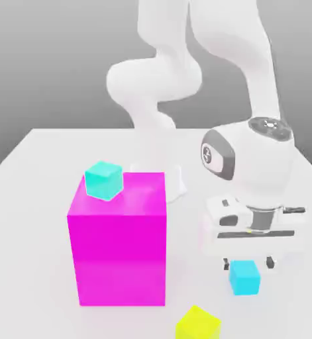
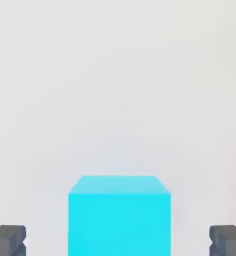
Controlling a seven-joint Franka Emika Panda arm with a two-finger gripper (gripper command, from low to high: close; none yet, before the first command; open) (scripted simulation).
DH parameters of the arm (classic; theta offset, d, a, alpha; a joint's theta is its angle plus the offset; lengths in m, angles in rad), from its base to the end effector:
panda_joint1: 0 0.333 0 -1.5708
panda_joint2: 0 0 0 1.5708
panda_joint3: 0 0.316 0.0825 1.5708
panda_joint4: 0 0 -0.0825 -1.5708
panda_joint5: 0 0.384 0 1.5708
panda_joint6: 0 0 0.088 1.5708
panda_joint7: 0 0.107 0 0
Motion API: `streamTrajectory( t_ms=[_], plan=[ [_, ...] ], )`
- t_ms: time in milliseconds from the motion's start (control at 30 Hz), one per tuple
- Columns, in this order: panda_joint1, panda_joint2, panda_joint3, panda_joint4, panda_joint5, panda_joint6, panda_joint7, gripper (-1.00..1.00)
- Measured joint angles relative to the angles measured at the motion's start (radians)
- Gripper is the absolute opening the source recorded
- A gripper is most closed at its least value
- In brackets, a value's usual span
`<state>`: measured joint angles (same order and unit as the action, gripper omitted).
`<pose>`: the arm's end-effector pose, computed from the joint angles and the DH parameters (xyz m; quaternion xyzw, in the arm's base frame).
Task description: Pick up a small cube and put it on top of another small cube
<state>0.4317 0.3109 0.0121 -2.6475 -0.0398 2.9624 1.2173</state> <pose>0.3731 0.1809 0.1394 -0.9332 0.3593 -0.0027 0.0003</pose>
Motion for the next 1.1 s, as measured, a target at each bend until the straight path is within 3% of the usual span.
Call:
streamTrajectory(
  t_ms=[33,267,567,833,1100],
  plan=[
    [-0.001,0.026,0.001,0.004,0.001,0.02,0.0,-1.0],
    [-0.002,0.032,0.002,0.005,-0.002,0.026,0.003,-1.0],
    [-0.015,-0.168,0.017,-0.025,0.021,-0.146,-0.02,-1.0],
    [-0.136,-0.324,-0.006,0.052,0.205,-0.426,-0.551,-1.0],
    [-0.221,-0.519,-0.123,0.113,0.171,-0.702,-0.989,-1.0]
  ],
)
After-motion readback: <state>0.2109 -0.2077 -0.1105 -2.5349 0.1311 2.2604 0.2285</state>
